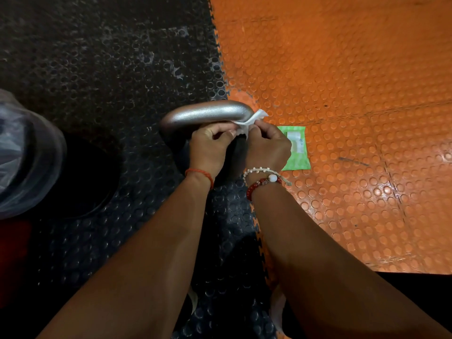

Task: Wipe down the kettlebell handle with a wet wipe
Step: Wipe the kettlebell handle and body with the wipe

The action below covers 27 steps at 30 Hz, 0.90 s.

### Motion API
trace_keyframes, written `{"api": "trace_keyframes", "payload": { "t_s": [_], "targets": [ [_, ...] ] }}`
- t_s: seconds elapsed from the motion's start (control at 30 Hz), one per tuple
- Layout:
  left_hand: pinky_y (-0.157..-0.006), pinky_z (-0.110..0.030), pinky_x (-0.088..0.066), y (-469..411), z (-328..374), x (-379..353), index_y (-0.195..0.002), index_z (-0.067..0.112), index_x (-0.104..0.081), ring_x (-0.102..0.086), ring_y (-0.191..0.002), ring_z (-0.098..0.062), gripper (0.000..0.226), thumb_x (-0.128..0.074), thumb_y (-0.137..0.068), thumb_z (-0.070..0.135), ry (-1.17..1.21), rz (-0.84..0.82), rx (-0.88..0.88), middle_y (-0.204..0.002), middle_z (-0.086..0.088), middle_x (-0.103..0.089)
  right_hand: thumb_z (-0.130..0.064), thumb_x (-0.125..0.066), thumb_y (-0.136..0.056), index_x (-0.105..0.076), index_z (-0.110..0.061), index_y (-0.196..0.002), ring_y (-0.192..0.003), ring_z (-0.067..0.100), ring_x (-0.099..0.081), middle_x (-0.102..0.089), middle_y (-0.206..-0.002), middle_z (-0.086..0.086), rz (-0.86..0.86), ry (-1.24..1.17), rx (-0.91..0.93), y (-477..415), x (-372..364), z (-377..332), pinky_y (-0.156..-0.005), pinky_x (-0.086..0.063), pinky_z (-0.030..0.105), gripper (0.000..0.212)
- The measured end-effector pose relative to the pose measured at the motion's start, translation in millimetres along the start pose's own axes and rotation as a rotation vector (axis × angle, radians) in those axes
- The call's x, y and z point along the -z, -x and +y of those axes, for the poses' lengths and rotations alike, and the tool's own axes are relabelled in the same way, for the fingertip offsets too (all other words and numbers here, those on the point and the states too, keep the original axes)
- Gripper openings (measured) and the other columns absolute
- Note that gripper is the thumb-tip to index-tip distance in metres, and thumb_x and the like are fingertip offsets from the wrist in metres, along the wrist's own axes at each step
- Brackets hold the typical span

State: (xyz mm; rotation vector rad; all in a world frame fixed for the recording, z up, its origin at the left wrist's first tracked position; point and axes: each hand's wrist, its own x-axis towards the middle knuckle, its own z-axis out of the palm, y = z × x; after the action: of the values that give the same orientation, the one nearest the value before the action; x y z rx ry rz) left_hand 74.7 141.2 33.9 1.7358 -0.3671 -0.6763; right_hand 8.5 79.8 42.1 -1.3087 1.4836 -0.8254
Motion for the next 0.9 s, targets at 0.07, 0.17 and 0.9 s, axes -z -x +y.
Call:
{"api": "trace_keyframes", "payload": {
  "t_s": [0.07,0.17,0.9],
  "targets": [
    [-0.097,-0.024,-0.047,2,-9,4,-0.101,0.018,-0.076,-0.063,-0.102,-0.011,0.018,-0.067,-0.086,0.013,-0.210,0.018,-0.083,-0.103,0.005,-0.069,-0.020,-0.065,-0.079,-0.076,-0.020,-0.091,-0.078,0.010,-0.066,-0.074,-0.086,-0.004,0.011,-0.001,-0.034,2,-3,2,-0.073,-0.050,0.022,0.016],
    [-0.102,-0.022,-0.038,11,-23,12,-0.114,0.021,-0.072,-0.050,-0.115,-0.020,0.029,-0.068,-0.086,0.016,-0.559,0.109,-0.220,-0.117,0.000,-0.062,-0.019,-0.064,-0.082,-0.075,-0.020,-0.096,-0.085,0.011,-0.065,-0.073,-0.095,-0.003,0.022,-0.029,-0.085,0,-6,-1,-0.074,-0.048,0.021,0.018],
    [-0.106,-0.042,-0.042,13,-49,36,-0.129,0.013,-0.062,-0.047,-0.127,-0.037,0.055,-0.070,-0.075,0.001,-0.850,0.022,-0.429,-0.138,-0.015,-0.053,-0.016,-0.047,-0.075,-0.074,-0.017,-0.089,-0.082,0.027,-0.066,-0.072,-0.091,0.011,-0.117,-0.028,-0.017,-29,-19,8,-0.078,-0.055,0.041,0.030]
  ]
}}
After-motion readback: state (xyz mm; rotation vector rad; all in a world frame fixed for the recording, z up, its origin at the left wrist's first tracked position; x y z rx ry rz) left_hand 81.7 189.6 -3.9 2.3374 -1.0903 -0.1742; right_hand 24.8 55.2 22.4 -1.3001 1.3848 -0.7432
